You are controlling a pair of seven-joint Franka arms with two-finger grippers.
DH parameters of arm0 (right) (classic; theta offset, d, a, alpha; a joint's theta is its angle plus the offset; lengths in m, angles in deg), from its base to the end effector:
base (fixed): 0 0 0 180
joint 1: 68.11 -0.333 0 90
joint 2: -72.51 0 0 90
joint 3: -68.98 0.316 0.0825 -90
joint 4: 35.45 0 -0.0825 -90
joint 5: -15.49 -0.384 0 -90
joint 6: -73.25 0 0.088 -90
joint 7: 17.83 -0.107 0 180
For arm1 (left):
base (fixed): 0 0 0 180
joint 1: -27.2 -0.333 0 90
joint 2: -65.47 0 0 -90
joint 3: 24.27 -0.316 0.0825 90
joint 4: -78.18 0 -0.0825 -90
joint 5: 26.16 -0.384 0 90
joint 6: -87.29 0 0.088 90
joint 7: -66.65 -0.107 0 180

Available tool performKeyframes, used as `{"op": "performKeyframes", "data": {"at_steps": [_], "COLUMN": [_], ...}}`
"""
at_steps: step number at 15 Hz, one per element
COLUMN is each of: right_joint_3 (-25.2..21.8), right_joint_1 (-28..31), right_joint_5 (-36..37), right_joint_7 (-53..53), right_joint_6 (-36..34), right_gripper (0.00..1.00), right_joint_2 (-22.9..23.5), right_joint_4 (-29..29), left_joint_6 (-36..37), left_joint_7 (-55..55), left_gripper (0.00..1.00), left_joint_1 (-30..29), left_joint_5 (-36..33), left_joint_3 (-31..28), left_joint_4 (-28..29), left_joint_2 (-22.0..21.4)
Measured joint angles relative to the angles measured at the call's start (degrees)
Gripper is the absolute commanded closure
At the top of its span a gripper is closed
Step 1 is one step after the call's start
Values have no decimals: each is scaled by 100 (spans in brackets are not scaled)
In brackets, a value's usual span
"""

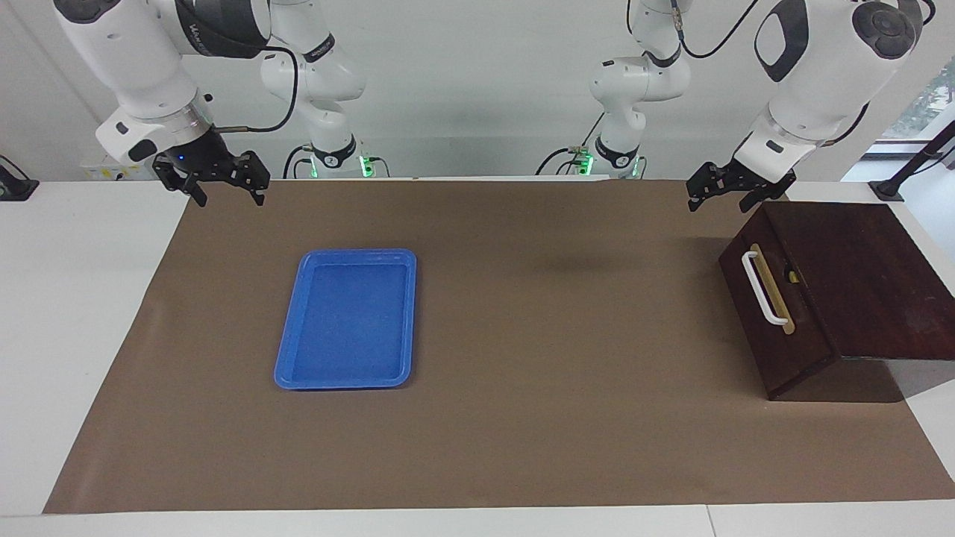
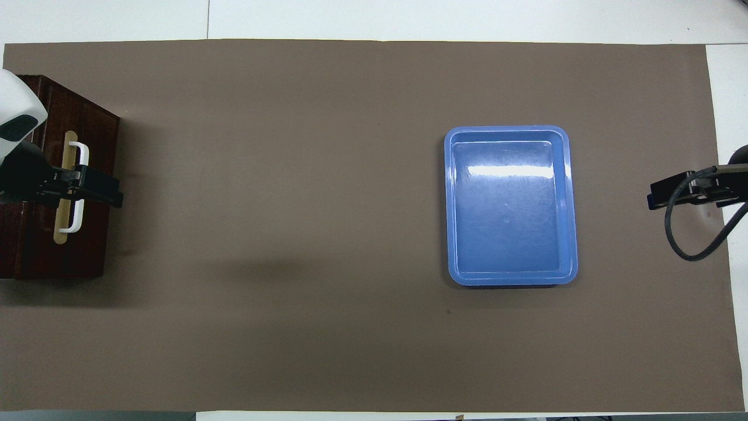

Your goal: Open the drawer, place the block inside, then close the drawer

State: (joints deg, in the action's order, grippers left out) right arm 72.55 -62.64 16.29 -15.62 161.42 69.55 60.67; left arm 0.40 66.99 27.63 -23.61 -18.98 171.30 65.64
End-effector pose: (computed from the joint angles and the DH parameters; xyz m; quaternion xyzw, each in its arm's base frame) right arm 0.5321 -0.0184 0.5998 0.9990 0.0027 -0.0439 0.0070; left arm 0.5439 -0.0594 0.5931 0.9971 -0.0468 -0.0569 0.0194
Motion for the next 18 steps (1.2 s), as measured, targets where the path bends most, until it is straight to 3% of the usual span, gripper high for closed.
{"op": "performKeyframes", "data": {"at_steps": [5,18], "right_joint_3": [0,0], "right_joint_1": [0,0], "right_joint_5": [0,0], "right_joint_7": [0,0], "right_joint_6": [0,0], "right_gripper": [0,0], "right_joint_2": [0,0], "right_joint_4": [0,0], "left_joint_6": [-335,-346], "left_joint_7": [116,151], "left_gripper": [0,0], "left_joint_1": [0,0], "left_joint_5": [-27,-164], "left_joint_3": [-19,-24], "left_joint_4": [-1,-1], "left_joint_2": [0,0]}}
